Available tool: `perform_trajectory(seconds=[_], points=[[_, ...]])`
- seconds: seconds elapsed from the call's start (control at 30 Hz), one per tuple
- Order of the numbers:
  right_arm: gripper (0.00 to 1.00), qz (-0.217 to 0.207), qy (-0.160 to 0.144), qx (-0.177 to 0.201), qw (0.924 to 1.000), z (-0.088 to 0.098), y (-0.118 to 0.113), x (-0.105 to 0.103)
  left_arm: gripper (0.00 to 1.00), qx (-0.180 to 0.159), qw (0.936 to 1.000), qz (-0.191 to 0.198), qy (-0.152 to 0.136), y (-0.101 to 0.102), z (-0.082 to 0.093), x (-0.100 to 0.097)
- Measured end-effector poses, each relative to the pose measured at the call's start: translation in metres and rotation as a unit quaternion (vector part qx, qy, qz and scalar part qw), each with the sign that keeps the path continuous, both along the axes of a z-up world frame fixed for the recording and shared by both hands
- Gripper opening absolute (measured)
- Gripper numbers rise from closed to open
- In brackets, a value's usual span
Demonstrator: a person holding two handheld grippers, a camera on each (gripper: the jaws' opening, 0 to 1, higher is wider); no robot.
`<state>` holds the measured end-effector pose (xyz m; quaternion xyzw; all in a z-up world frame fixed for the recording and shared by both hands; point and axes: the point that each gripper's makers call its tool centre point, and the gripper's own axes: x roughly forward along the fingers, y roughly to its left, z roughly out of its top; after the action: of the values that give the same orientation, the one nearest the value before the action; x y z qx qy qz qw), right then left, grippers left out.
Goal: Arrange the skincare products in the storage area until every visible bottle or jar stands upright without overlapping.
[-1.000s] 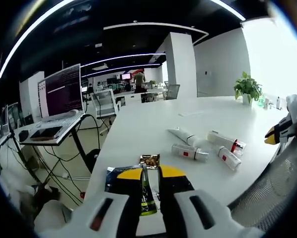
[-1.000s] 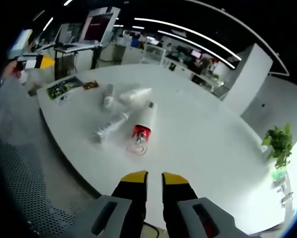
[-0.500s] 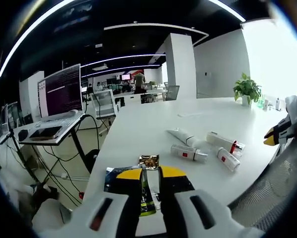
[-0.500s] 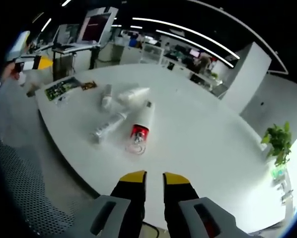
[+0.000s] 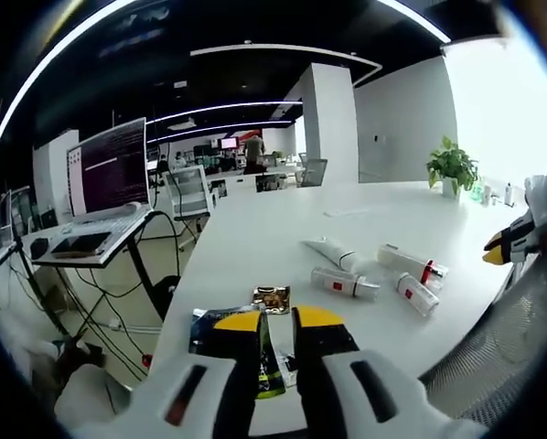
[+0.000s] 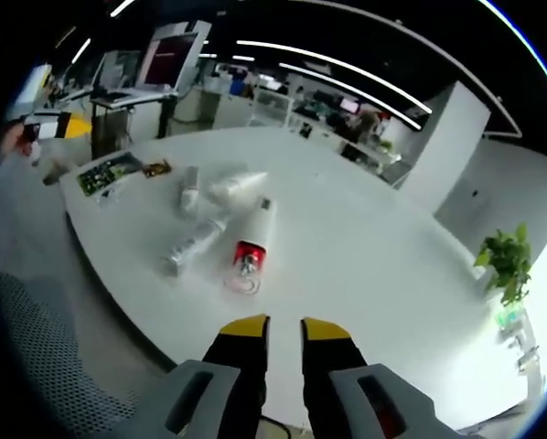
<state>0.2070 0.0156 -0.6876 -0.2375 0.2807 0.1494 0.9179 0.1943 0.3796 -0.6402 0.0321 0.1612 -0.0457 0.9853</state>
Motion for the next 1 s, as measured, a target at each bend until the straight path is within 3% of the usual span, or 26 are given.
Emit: perform_trajectory(seconds=[0.17, 0.3, 0.37, 0.43, 0.57, 0.67, 0.9, 1.0], points=[[0.09, -0.004, -0.019, 0.003, 0.9998, 0.006, -0.002, 0.001, 0.10, 0.007, 0.9999, 0.003, -0.010, 0.002, 0.001, -0.001], [0.09, -0.026, -0.019, 0.034, 0.9989, 0.011, -0.008, 0.004, 0.11, 0.012, 0.9999, 0.003, 0.001, 0.002, -0.002, -0.001], [0.10, -0.016, -0.029, 0.054, 0.9980, 0.019, -0.002, 0.006, 0.09, 0.034, 0.9993, 0.015, 0.010, 0.008, -0.006, -0.003], [0.11, -0.008, -0.040, 0.059, 0.9974, 0.024, 0.002, 0.008, 0.08, 0.031, 0.9993, 0.018, 0.008, 0.008, -0.005, -0.004], [0.10, 0.011, 0.002, 0.083, 0.9965, 0.018, 0.009, 0.008, 0.09, 0.033, 0.9993, 0.004, 0.015, 0.003, -0.007, -0.002], [0.13, 0.028, -0.008, 0.085, 0.9959, 0.026, 0.010, 0.018, 0.09, 0.033, 0.9994, 0.007, 0.007, 0.003, -0.005, -0.005], [0.14, 0.019, -0.015, 0.107, 0.9939, 0.037, 0.009, 0.042, 0.10, 0.031, 0.9994, 0.010, 0.011, 0.004, -0.005, -0.004], [0.16, 0.021, 0.003, 0.116, 0.9930, 0.029, 0.012, 0.046, 0.11, 0.025, 0.9996, 0.006, 0.012, 0.002, -0.005, -0.003]])
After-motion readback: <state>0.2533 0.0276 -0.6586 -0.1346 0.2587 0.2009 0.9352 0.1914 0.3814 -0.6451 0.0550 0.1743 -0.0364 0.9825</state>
